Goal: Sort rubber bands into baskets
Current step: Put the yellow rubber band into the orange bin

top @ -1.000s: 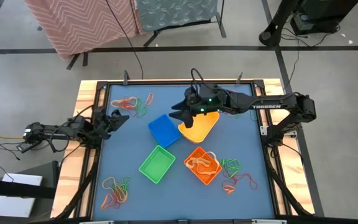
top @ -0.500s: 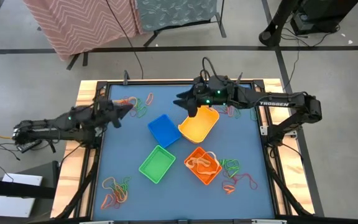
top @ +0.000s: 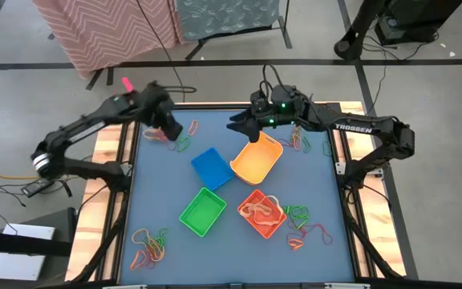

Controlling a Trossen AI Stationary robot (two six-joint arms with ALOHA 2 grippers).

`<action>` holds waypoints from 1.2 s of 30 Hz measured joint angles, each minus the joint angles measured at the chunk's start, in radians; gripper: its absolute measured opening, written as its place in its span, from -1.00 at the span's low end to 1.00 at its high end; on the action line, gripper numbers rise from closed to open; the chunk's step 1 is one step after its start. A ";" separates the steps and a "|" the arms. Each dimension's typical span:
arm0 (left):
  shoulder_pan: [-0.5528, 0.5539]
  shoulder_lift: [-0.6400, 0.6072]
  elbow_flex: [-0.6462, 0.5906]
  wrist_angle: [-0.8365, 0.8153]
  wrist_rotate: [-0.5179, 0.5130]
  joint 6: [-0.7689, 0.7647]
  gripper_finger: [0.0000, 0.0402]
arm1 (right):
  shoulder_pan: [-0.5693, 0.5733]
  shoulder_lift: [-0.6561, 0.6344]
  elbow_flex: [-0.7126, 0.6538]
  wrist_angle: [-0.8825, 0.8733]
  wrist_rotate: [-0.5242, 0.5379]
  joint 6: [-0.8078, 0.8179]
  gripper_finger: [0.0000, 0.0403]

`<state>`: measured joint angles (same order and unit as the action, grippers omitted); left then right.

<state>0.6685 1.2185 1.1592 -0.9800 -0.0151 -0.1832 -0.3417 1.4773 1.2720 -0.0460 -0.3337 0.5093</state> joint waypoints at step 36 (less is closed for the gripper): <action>0.302 0.851 0.375 -0.241 -0.082 0.439 0.01 | -0.122 0.000 0.000 -0.013 0.018 -0.093 0.25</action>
<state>0.9703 2.0697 1.5337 -1.2209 -0.0970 0.2558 -0.4639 1.4776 1.2722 -0.0594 -0.3162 0.4160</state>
